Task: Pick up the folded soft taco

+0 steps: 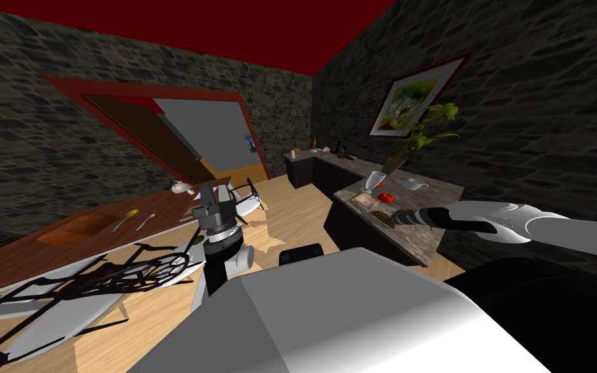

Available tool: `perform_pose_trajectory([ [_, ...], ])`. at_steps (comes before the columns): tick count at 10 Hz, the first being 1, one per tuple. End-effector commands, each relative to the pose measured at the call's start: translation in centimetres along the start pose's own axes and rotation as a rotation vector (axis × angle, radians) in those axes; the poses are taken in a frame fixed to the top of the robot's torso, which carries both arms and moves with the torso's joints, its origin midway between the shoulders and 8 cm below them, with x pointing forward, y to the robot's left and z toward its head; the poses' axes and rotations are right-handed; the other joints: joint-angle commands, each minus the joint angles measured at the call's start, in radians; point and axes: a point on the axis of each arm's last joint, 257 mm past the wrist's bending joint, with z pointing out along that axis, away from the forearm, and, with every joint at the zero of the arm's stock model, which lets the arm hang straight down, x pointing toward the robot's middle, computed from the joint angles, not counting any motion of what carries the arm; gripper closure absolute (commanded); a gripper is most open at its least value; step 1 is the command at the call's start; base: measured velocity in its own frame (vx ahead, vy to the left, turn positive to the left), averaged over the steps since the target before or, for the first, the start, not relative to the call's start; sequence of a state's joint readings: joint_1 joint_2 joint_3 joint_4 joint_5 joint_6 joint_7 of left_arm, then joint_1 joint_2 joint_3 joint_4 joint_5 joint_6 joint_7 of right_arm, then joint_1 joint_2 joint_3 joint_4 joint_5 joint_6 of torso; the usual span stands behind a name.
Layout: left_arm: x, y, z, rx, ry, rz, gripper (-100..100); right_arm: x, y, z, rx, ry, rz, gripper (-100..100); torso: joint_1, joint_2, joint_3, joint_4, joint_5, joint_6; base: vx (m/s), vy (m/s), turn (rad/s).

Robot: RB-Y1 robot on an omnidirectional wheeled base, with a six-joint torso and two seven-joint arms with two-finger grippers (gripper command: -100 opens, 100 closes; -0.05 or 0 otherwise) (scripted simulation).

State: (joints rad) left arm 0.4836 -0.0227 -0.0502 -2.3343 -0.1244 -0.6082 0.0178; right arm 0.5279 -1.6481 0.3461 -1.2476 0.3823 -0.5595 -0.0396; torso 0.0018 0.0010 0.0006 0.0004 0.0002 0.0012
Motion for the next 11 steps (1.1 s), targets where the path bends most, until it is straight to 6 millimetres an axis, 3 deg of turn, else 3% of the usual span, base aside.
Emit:
perform_pose_trajectory([
  [1, 0.0, 0.0, 0.0, 0.0, 0.0, 0.0, 0, 1.2, 0.2, 0.6, 0.005, 0.002, 0.012, -100, 0.0, 0.0, 0.0, 0.0, 0.0, 0.0, 0.033, -0.004, 0.087],
  [3, 0.0, 0.0, 0.0, 0.0, 0.0, 0.0, 0, 2.5, 0.5, 1.2, 0.01, 0.004, 0.023, -100, -0.002, -0.002, -0.001, -0.001, -0.001, 0.0, 0.047, -0.015, 0.088],
  [4, 0.0, 0.0, 0.0, 0.0, 0.0, 0.0, 0, 2.1, 0.3, 0.9, 0.008, 0.003, 0.019, -100, -0.002, -0.003, -0.002, -0.001, -0.001, 0.0, 0.02, -0.007, 0.017],
  [5, 0.0, 0.0, 0.0, 0.0, 0.0, 0.0, 0, 2.2, 0.3, 1.0, 0.008, 0.003, 0.019, 100, -0.002, -0.001, -0.001, 0.0, 0.0, 0.0, 0.0, 0.0, 0.0],
  [9, 0.0, 0.0, 0.0, 0.0, 0.0, 0.0, 0, 2.1, 0.4, 1.0, 0.006, 0.003, 0.017, 100, -0.002, 0.0, 0.0, 0.0, -0.001, 0.001, 0.0, 0.0, 0.0],
  [10, 0.0, 0.0, 0.0, 0.0, 0.0, 0.0, 0, 2.1, 0.4, 1.0, 0.006, 0.003, 0.017, 0, -0.002, 0.0, 0.0, 0.0, -0.001, 0.001, 0.0, 0.0, 0.0],
  [11, 0.0, 0.0, 0.0, 0.0, 0.0, 0.0, 0, 1.0, 0.2, 0.5, 0.004, 0.001, 0.009, 100, -0.002, 0.0, 0.0, 0.0, 0.0, 0.001, -0.026, 0.0, -0.128],
])
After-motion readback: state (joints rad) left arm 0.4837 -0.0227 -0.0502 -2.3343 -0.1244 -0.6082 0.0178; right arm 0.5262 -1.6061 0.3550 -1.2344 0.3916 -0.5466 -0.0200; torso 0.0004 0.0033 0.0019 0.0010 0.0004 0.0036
